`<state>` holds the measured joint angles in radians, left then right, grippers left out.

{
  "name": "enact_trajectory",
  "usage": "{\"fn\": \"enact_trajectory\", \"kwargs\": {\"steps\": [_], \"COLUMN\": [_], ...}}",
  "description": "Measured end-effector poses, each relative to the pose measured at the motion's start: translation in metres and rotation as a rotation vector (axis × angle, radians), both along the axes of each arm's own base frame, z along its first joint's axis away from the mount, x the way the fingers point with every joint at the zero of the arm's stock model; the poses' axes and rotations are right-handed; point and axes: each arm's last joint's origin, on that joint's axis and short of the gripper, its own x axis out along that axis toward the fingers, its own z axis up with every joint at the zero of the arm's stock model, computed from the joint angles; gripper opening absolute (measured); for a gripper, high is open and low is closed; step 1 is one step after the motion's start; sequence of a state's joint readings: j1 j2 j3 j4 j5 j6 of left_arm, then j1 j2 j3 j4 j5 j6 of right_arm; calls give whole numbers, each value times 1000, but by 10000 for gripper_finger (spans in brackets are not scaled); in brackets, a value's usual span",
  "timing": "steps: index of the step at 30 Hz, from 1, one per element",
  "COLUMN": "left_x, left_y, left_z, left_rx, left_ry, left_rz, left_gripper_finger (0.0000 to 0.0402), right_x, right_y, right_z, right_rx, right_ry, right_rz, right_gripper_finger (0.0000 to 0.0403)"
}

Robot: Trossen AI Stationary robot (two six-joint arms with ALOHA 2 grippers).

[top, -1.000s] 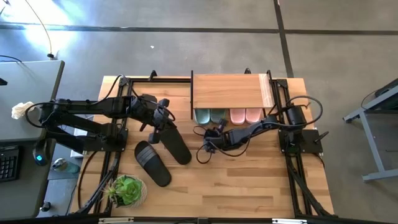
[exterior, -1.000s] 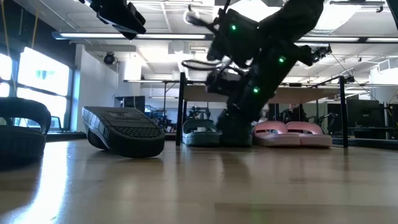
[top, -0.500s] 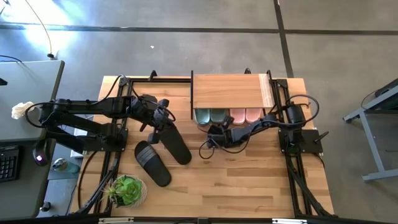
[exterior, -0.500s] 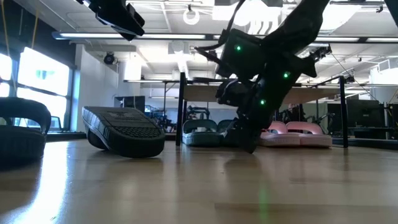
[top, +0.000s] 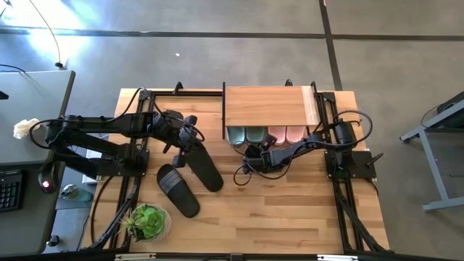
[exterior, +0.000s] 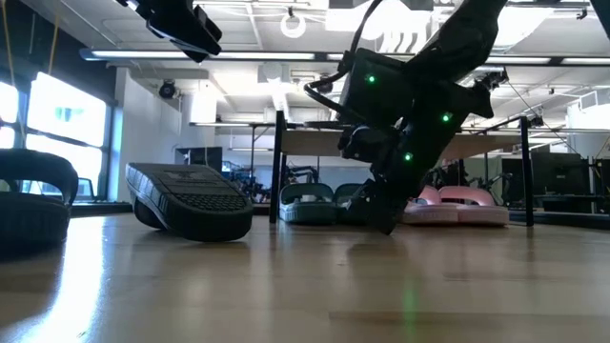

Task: Pick and place slides into the shelf
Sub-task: Adjust the pair of green slides, then put the right black slide on the shelf

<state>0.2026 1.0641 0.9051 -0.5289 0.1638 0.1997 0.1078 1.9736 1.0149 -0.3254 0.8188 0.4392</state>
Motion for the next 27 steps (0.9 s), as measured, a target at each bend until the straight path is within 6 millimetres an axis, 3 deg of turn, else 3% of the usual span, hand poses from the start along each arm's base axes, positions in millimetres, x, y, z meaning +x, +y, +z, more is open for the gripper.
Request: {"fn": "enact_trajectory", "kwargs": {"steps": [7,16,21,27], "left_x": [0,-2,-2,-3], "left_y": [0,0,-4,-27], "left_z": [0,-2,-3,-8], "left_rx": [-3,-10,-70,-33], "left_ry": [6,29,35,112], "left_rz": [1,3,14,2], "left_gripper_finger": [1,1,1,1], "right_x": [-4,-10,-14,-20], "right_y": [3,22,36,57], "right_z": [0,4,22,51], "right_rx": [-5,25,48,81], "right_ry": [19,50,15,-39], "right_rz": [-14,53,103,213], "right_gripper_finger": [0,0,0,0]}}
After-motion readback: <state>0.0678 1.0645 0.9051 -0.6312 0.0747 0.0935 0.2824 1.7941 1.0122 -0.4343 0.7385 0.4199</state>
